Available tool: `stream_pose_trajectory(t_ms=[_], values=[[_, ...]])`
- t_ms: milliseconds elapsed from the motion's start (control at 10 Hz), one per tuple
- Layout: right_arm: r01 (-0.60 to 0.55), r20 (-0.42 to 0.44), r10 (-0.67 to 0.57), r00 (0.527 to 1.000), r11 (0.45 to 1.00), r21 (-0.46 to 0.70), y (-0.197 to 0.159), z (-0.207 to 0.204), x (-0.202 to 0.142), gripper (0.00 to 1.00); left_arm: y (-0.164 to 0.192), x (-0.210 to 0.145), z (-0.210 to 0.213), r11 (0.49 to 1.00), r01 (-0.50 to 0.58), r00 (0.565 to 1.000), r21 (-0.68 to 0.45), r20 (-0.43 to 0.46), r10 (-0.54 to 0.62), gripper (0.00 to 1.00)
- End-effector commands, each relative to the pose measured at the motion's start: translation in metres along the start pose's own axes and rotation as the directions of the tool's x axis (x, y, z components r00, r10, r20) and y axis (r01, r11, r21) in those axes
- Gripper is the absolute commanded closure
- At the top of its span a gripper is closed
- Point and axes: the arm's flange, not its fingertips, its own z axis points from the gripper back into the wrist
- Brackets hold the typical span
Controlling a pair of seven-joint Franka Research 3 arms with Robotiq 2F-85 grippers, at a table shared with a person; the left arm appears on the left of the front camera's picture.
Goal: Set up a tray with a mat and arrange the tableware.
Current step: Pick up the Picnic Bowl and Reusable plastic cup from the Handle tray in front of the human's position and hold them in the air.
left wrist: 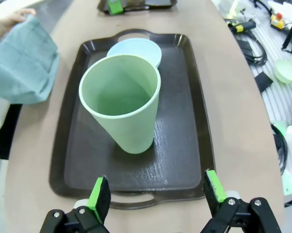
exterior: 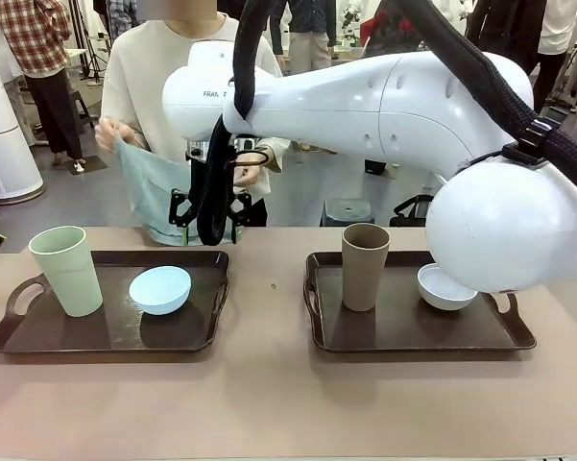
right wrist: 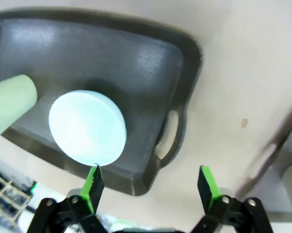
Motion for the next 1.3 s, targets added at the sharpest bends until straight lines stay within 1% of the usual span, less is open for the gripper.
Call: stream_pose_trajectory(t_ms=[0, 100, 300, 400, 500, 600, 700, 800, 900, 1000, 1100, 1200], values=[[0.006, 0.037, -0.003, 0.999, 0.997, -0.079, 0.023, -0.019, -0.027, 0.00, 0.008, -0.006, 0.001, 0.999, -0.031, 1.000, 0.020, -0.002, 0.031, 0.00], [0.015, 0.046, -0.010, 0.999, 0.994, -0.105, 0.031, -0.027, -0.041, 0.00, 0.008, 0.004, -0.004, 0.998, -0.046, 0.999, 0.033, -0.006, 0.046, 0.00], [0.019, 0.070, -0.009, 0.998, 0.989, -0.144, 0.040, -0.040, -0.065, 0.00, 0.011, 0.008, -0.009, 0.998, -0.055, 0.998, 0.032, 0.000, 0.055, 0.00], [0.020, 0.110, -0.003, 0.994, 0.988, -0.153, 0.041, -0.042, -0.068, 0.00, 0.012, 0.021, -0.011, 0.999, -0.039, 0.999, 0.032, 0.003, 0.039, 0.00], [0.038, 0.171, -0.013, 0.985, 0.989, -0.146, 0.039, -0.046, -0.066, 0.00, 0.009, 0.030, -0.017, 0.999, -0.016, 1.000, 0.040, 0.020, 0.016, 0.00], [0.053, 0.197, -0.029, 0.980, 0.992, -0.114, 0.037, -0.052, -0.055, 0.00, 0.008, 0.035, -0.020, 1.000, 0.000, 1.000, 0.027, 0.013, 0.000, 0.00], [-0.008, 0.081, 0.018, 0.997, 0.992, -0.126, 0.056, -0.042, -0.054, 0.00, 0.012, 0.018, -0.012, 1.000, -0.026, 1.000, 0.006, 0.004, 0.026, 0.00], [-0.008, 0.081, 0.018, 0.997, 0.992, -0.126, 0.056, -0.042, -0.054, 0.00, 0.012, 0.018, -0.012, 1.000, -0.026, 1.000, 0.006, 0.004, 0.026, 0.00], [0.009, 0.125, 0.005, 0.992, 0.993, -0.114, 0.050, -0.046, -0.048, 0.00, 0.012, 0.018, -0.012, 1.000, -0.026, 1.000, 0.006, 0.004, 0.026, 0.00], [-0.026, 0.143, 0.041, 0.989, 0.994, -0.102, 0.047, -0.049, -0.036, 0.00, 0.013, 0.025, -0.014, 1.000, -0.016, 1.000, 0.005, 0.008, 0.016, 0.00], [-0.037, 0.156, 0.051, 0.986, 0.995, -0.091, 0.046, -0.052, -0.031, 0.00, 0.012, 0.026, -0.019, 0.998, -0.054, 0.998, 0.015, 0.025, 0.054, 0.00], [-0.042, 0.158, 0.056, 0.986, 0.995, -0.086, 0.047, -0.054, -0.027, 0.00, 0.014, 0.026, -0.022, 0.998, -0.062, 0.997, 0.019, 0.037, 0.061, 0.00]])
